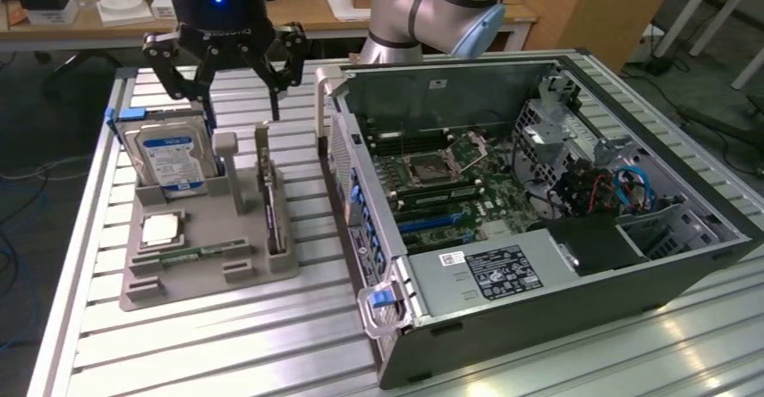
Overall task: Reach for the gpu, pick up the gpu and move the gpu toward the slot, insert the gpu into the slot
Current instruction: 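Reach for the gpu, then pick up the gpu and move the gpu toward the slot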
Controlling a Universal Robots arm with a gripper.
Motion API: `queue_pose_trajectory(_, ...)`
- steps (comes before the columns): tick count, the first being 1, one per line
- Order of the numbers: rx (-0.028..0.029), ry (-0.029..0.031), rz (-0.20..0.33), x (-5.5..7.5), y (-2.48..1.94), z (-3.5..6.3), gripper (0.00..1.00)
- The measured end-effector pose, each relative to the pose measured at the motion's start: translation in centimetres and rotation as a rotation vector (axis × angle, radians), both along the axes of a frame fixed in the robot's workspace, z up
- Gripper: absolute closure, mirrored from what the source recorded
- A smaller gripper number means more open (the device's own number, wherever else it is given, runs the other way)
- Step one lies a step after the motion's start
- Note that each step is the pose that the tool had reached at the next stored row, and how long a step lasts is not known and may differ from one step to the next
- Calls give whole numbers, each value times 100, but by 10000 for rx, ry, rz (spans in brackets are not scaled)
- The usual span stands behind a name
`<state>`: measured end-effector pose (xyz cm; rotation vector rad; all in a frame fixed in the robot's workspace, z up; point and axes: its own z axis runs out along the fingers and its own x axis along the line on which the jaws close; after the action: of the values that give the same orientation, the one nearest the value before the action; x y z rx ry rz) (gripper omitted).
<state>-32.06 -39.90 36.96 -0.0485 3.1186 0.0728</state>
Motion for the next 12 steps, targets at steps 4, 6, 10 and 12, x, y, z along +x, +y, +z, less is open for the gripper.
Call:
queue_pose_trajectory(4,13,0,0,0,-6,-72,29)
queue_pose_trajectory(6,17,0,1,0,-11,-109,29)
queue_pose_trajectory(10,29,1,0,0,-23,-177,29)
queue_pose_trajectory(12,35,-1,0,2,-30,-207,29)
